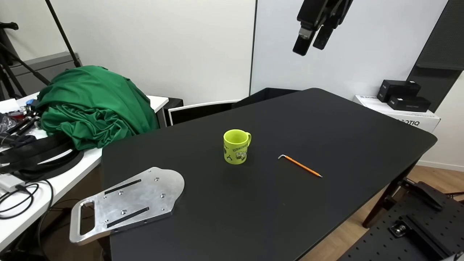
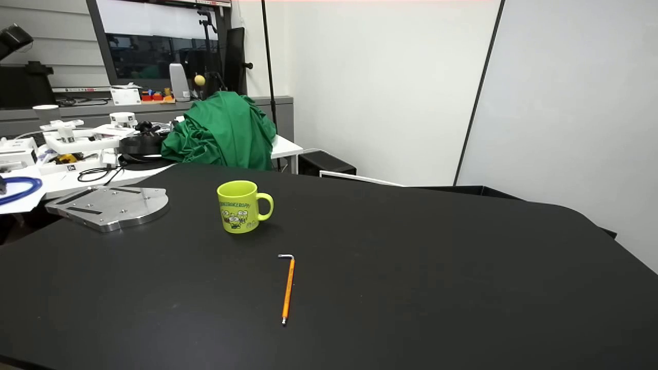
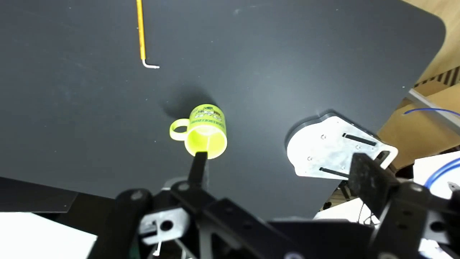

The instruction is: Put the pen in the mug

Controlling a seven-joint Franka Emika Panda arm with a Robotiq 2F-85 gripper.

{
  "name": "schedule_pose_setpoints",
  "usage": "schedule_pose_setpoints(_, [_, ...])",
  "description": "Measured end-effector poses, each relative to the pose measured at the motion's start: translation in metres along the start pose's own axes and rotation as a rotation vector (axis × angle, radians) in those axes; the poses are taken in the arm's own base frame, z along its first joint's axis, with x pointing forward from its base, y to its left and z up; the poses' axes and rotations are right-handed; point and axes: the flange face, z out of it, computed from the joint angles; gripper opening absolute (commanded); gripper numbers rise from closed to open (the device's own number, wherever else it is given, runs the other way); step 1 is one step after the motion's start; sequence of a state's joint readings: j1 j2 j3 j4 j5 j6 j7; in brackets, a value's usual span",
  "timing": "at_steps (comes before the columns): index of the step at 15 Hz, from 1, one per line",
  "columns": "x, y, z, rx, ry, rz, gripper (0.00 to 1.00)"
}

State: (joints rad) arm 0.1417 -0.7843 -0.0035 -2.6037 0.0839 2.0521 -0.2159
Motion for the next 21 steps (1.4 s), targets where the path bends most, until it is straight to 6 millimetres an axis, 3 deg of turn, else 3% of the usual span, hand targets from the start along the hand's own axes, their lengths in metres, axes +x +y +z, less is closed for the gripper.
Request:
schedule_pose_setpoints(7, [0.034, 0.071, 0.052, -0.032, -0.11, -0.046, 1.0])
schedule_pose_setpoints(13, [0.052, 0.133, 0.124, -0.004, -0.136, -0.005, 1.0])
schedule_pose_setpoints(18, [0.056, 0.149, 0.194, 0.053, -0.161, 0.042, 1.0])
schedule_pose_setpoints(21, [0.057, 0.148, 0.194, 0.052, -0.16, 0.038, 1.0])
